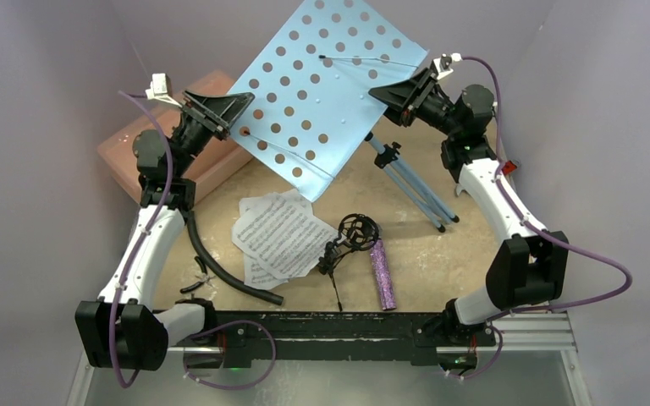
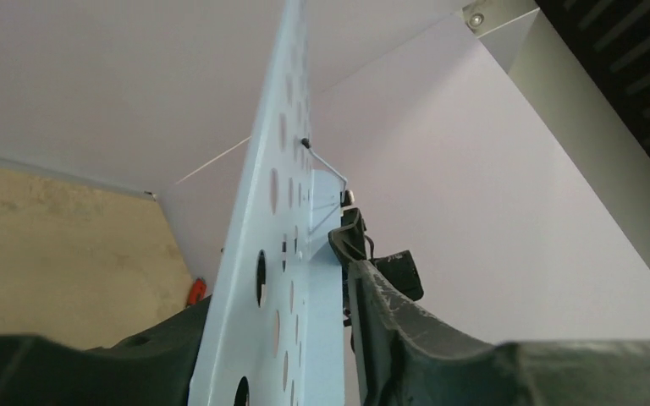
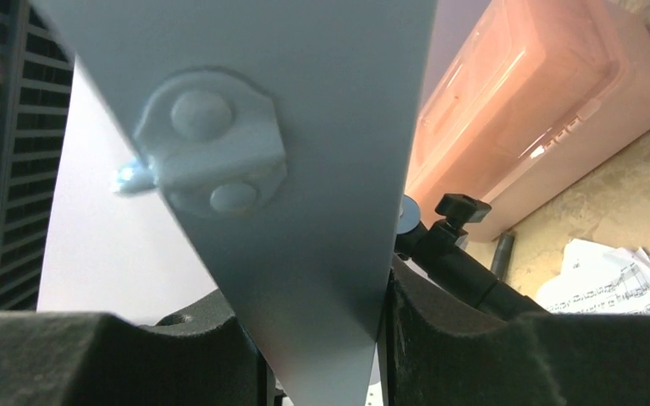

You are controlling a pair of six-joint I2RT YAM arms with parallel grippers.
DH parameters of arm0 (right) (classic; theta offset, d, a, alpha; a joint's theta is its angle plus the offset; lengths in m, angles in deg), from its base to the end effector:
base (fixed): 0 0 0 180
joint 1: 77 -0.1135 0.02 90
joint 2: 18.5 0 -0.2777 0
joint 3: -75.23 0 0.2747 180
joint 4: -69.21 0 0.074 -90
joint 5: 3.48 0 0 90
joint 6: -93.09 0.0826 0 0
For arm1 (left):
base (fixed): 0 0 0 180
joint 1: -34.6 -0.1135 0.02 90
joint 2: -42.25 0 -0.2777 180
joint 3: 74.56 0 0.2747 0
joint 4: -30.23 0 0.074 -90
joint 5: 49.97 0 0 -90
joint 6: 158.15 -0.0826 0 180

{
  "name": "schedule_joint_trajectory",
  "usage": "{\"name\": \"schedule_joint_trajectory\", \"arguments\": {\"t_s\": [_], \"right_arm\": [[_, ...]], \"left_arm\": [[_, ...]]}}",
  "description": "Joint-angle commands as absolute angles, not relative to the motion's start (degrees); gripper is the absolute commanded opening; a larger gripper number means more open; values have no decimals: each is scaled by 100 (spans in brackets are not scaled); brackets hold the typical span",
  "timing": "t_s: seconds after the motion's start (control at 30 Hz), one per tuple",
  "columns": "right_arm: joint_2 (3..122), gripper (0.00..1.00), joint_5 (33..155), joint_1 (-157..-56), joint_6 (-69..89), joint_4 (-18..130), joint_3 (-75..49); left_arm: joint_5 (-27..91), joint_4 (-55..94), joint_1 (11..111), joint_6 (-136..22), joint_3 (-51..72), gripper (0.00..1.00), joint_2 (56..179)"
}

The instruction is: Set up the instrument practice props

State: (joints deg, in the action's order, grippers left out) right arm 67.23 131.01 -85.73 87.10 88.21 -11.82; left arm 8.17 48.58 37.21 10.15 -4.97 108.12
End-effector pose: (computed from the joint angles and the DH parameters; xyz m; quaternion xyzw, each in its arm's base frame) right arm 0.3852 0.1177 0.4429 0.0769 0.6085 0.6991 0.3676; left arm 0.3119 -0.0579 0.4389 -0.1499 0.5639 -0.6342 0.5074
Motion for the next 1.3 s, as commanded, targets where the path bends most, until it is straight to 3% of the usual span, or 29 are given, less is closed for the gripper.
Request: {"name": "schedule_joint_trajectory", "arguments": {"t_s": [0.0,0.07,0.13,0.2,0.43,0.53,0.63,0.73,0.97,1.27], "right_arm": [[6060,0,12876,-8576,9082,10148,-1913],[6060,0,12863,-8575,9058,10135,-1879],[6055,0,12862,-8576,9066,10177,-1825],[6046,0,12811,-8571,9111,10253,-1738],[6013,0,12512,-8572,9119,10311,-1785],[6037,0,12461,-8573,9069,10238,-1869],[6050,0,12465,-8570,9041,10200,-1891],[6043,0,12492,-8574,8966,10103,-1886],[6063,0,12509,-8571,8946,10086,-1825],[6075,0,12587,-8571,8923,10066,-1750]], "left_arm": [[1079,5767,3877,1337,-468,33,10852],[1092,5661,3907,1301,-432,23,10833],[1110,5546,3922,1270,-403,2,10782],[1121,5424,3925,1196,-380,1,10744],[945,4471,3925,752,-295,67,10531],[931,4142,3922,606,-386,78,10384],[982,4089,3925,632,-532,82,10243],[1067,4232,3922,725,-617,76,10172],[1216,4788,3926,1070,-654,43,10280],[1261,5179,3926,1284,-622,23,10565]]}}
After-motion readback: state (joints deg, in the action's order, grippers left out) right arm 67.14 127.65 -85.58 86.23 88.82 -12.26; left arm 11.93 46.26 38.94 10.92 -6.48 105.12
